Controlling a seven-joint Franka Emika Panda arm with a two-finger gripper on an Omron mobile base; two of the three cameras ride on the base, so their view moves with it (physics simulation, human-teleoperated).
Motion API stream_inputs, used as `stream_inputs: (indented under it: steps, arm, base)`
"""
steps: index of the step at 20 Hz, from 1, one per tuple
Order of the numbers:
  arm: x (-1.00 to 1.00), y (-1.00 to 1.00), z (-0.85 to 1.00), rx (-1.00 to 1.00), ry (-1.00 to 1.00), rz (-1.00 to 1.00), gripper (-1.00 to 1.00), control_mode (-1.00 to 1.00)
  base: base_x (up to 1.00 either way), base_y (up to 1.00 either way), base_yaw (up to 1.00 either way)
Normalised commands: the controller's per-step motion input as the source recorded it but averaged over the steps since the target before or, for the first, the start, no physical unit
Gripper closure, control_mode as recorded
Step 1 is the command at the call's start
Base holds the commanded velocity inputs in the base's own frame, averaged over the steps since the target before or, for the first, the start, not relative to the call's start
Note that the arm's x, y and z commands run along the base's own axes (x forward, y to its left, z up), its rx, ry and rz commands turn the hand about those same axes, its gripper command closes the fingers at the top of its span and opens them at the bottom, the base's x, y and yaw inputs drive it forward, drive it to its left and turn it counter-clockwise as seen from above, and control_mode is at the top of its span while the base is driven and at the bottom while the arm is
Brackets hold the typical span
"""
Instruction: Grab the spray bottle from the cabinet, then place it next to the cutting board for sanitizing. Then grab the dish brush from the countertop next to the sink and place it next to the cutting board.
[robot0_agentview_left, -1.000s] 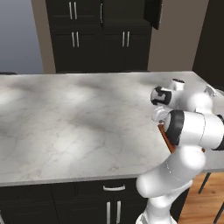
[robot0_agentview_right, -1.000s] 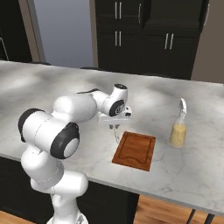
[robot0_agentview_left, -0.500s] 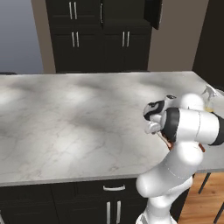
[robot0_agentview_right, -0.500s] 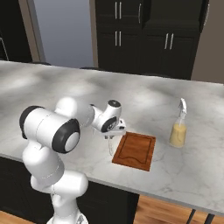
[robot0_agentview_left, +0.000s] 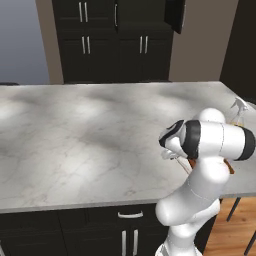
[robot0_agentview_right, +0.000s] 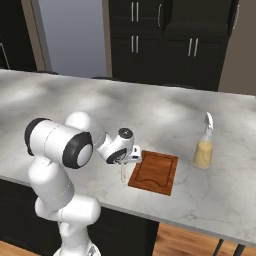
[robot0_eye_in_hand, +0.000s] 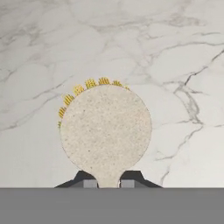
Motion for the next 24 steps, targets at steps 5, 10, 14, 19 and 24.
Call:
stream_inputs:
  steps: [5, 10, 14, 19, 24]
  arm:
    - [0.05, 0.0, -0.21, 0.0, 0.0, -0.07, -1.0, -1.0]
    - [-0.01, 0.0, 0.17, 0.0, 0.0, -0.01, -1.0, -1.0]
    - [-0.03, 0.02, 0.72, -0.02, 0.0, 0.0, -1.0, -1.0]
    - [-0.06, 0.0, 0.96, -0.04, 0.0, 0.0, -1.0, -1.0]
    - [-0.47, 0.0, 0.89, -0.07, -0.03, 0.0, -1.0, -1.0]
  base:
    - [0.0, 0.0, 0.0]
    - [0.0, 0.0, 0.0]
    - [0.0, 0.0, 0.0]
    - [0.0, 0.0, 0.0]
    - [0.0, 0.0, 0.0]
